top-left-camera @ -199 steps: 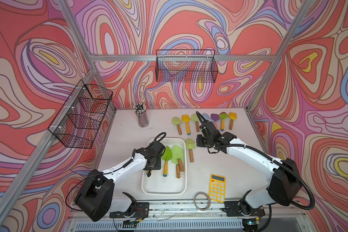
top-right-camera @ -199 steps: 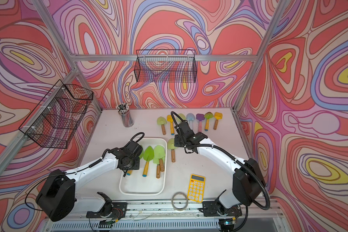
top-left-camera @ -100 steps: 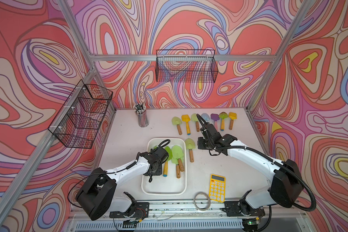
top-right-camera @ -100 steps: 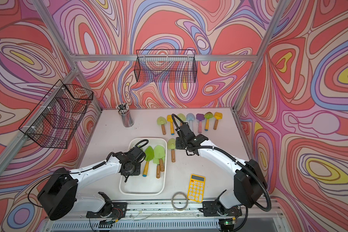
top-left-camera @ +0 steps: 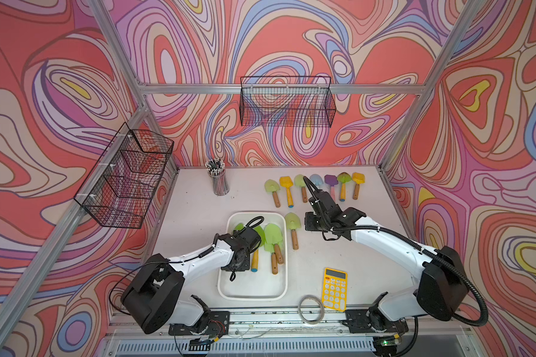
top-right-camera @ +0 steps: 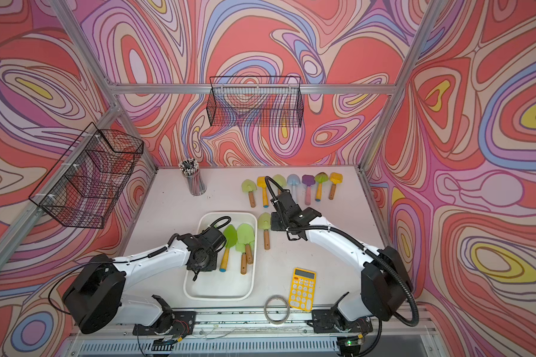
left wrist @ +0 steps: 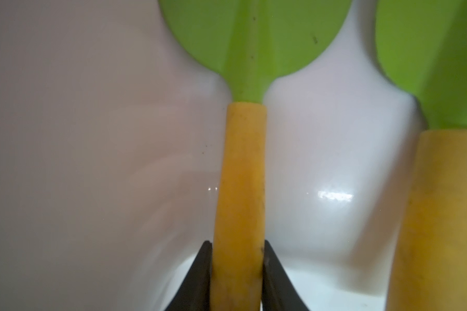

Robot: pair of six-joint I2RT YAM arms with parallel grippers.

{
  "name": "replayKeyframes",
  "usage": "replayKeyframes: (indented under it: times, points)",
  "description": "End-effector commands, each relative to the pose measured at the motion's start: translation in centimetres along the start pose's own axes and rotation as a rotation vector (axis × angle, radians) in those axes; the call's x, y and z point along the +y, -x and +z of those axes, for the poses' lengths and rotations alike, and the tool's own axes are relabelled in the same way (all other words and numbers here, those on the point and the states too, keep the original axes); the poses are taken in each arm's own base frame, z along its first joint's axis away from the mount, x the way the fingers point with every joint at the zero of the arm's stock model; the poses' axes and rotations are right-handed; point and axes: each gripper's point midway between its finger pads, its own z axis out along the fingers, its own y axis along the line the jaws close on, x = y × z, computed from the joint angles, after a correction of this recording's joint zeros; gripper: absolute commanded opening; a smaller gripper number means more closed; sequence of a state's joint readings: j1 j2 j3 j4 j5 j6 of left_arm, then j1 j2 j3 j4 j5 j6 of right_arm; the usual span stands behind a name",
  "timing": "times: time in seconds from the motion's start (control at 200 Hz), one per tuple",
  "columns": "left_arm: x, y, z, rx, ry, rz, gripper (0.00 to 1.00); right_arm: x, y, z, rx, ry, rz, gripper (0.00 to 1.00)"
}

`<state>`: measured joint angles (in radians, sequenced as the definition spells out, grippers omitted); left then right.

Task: Take the shovel out of the storage box
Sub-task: Pick up the shovel from the storage box.

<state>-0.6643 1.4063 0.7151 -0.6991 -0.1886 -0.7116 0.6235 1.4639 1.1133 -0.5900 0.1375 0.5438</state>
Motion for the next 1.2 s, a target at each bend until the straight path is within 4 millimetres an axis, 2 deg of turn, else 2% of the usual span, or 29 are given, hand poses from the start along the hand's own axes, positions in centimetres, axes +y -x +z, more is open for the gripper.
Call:
replayKeyframes:
  times: [0.0, 0.18, 0.366, 0.526, 0.611, 0.811, 0.996, 1.197]
  points:
    - [0.3, 0.5, -0.3, -0.01, 0.022, -0.008, 0.25, 0.2, 0.4, -0.8, -0.028, 0.015, -0.002, 0.25]
    - [-0.1, 1.2, -1.3, -0.026, 0.005, -0.006, 0.0, 0.3, 0.6, -1.1, -0.037, 0.017, -0.001, 0.21]
    - [-0.5, 2.5, -4.4, -0.096, -0.068, -0.019, 0.0, 0.6, 1.1, -2.1, -0.07, 0.047, -0.001, 0.21]
    - [-1.9, 3.9, -7.7, -0.141, -0.187, -0.028, 0.0, 3.2, 1.2, -3.1, -0.082, 0.209, -0.009, 0.23]
    - [-3.5, 4.8, -10.1, -0.187, -0.321, -0.038, 0.0, 5.1, 1.0, -3.6, -0.077, 0.324, -0.013, 0.28]
    - [-6.7, 6.8, -15.1, -0.25, -0.678, -0.103, 0.0, 9.1, 1.2, -5.8, -0.09, 0.584, -0.025, 0.46]
    - [-8.9, 7.7, -18.9, -0.295, -0.931, -0.091, 0.0, 11.6, 2.3, -8.8, -0.153, 0.777, -0.001, 0.5]
    - [-11.0, 8.0, -22.6, -0.324, -1.204, -0.091, 0.0, 13.9, 2.9, -10.5, -0.163, 0.963, 0.028, 0.5]
